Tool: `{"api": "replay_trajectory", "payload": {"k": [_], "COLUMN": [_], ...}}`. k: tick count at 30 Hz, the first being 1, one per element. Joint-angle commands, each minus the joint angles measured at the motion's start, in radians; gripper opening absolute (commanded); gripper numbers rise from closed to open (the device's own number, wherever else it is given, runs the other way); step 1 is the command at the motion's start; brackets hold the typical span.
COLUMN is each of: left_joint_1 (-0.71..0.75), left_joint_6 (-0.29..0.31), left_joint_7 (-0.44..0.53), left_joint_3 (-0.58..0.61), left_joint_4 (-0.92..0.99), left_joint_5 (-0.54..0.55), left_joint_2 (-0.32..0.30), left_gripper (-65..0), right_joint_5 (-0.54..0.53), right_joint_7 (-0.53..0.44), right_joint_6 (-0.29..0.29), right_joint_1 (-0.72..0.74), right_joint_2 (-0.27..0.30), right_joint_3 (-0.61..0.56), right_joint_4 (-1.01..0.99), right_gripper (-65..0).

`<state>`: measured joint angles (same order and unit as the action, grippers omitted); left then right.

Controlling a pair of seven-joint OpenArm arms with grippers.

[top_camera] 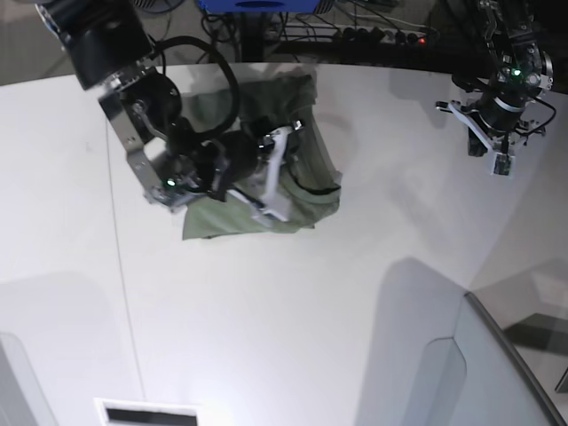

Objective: Layout the t-shirt on the table in an organized manner, then fold the t-shirt properly
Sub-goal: 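Hold the shirt with the right gripper and fold it over the bundle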

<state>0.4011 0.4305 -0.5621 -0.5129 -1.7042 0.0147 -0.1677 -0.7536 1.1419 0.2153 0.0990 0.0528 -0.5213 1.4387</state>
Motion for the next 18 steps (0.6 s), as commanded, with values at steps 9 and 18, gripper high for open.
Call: {"api": "replay_trajectory", "payload": {"k": [9, 18], "left_joint_1": [-0.028, -0.041], "left_joint_6": [-0.003, -0.003], "left_joint_7": [0.018, 0.099], "left_joint_3": [-0.006, -0.152], "left_joint_4": [0.034, 0.188], "left_joint_5": [0.008, -0.003], "left_joint_2": [-0.083, -0.189], "left_gripper": [-65.0, -65.0], "right_joint_5": [-0.02, -0.02], "right_joint_7": [0.023, 0.022], "right_joint_6": [-0.004, 0.003], "right_joint_1": [-0.003, -0.046], "right_joint_2": [0.046, 0.028], "right_joint_3": [0.148, 0.125], "right_joint_4": [0.106, 0.023], "right_gripper": [-63.5, -63.5]}}
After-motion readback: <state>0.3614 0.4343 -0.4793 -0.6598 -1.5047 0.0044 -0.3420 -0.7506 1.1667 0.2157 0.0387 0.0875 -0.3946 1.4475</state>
